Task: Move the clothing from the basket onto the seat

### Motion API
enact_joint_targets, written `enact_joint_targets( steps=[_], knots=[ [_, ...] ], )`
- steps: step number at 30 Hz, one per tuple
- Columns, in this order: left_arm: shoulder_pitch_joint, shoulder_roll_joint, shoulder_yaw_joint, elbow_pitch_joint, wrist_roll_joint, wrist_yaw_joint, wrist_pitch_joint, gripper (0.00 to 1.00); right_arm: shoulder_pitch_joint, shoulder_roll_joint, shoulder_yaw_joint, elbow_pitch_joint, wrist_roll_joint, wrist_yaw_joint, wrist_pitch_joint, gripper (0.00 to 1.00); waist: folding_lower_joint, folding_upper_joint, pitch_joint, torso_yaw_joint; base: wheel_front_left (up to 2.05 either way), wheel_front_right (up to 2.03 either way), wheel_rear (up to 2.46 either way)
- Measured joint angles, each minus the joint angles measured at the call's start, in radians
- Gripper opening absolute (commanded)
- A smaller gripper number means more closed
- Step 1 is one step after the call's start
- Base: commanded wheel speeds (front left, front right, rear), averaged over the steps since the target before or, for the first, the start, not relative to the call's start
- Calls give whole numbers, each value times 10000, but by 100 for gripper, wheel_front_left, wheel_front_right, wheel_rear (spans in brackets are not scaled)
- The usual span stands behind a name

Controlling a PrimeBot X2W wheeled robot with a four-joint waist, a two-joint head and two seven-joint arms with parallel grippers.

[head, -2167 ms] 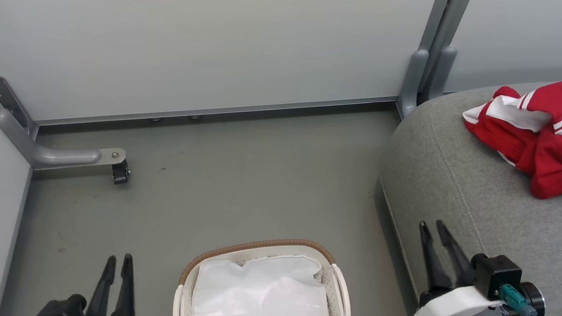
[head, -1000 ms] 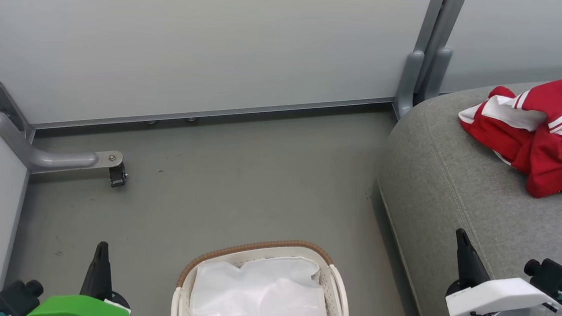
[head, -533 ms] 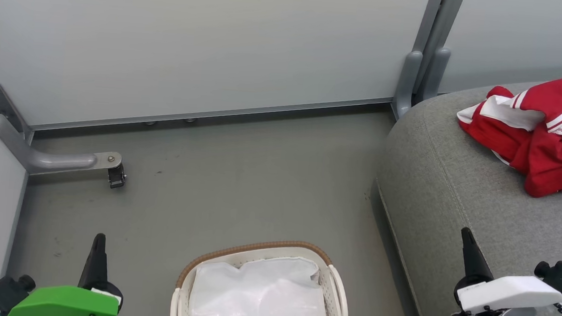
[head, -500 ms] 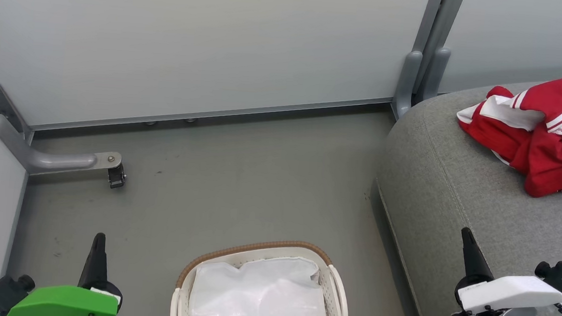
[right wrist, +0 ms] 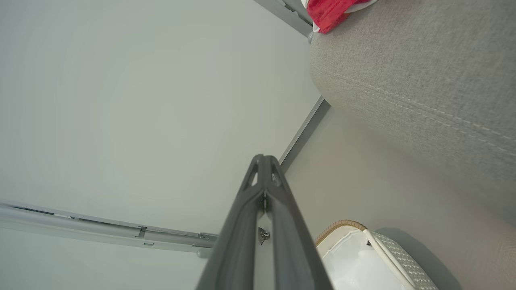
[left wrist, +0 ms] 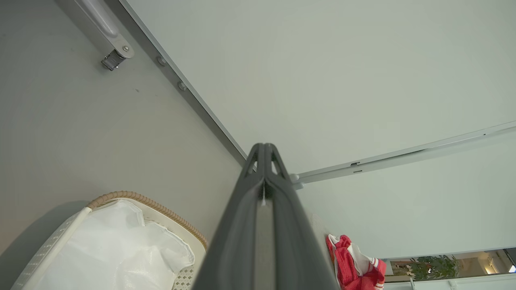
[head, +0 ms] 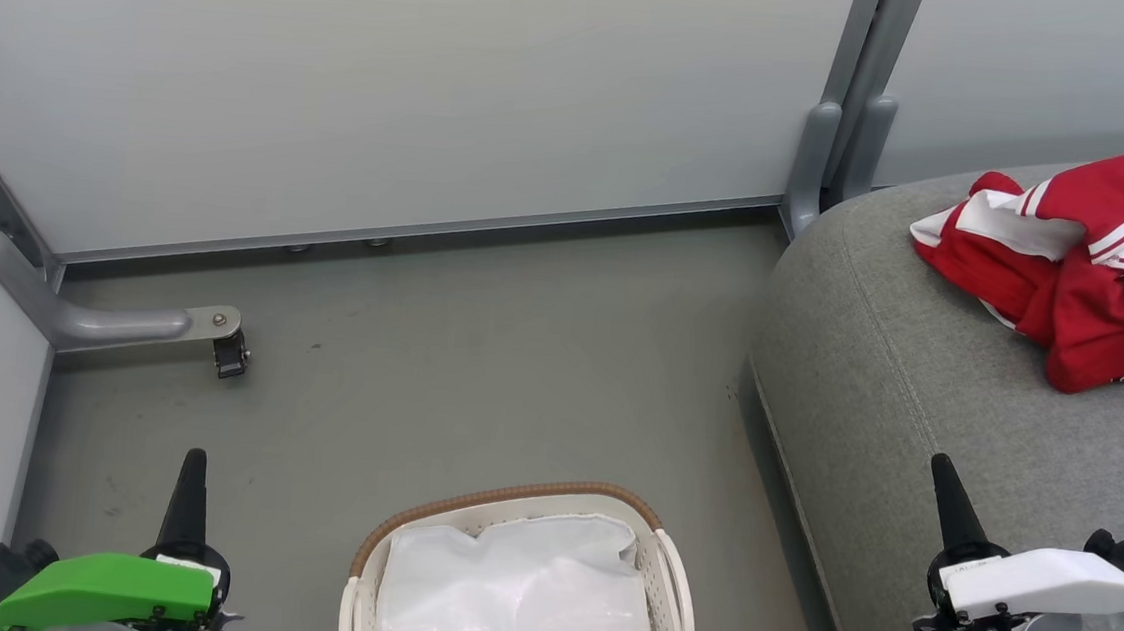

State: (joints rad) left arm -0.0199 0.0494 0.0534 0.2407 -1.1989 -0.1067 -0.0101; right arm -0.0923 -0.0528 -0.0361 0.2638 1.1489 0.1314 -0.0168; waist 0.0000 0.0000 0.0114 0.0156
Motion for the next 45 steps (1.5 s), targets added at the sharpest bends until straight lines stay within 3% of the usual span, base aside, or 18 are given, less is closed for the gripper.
enact_joint_targets(
  steps=[45],
  knots=[
    [-640, 2, 462, 31, -3317, -174, 986, 0, -71, -6, -566, -148, 3770, -8, 1016, 0, 0, 0, -64, -121, 0, 0, 0]
  ],
)
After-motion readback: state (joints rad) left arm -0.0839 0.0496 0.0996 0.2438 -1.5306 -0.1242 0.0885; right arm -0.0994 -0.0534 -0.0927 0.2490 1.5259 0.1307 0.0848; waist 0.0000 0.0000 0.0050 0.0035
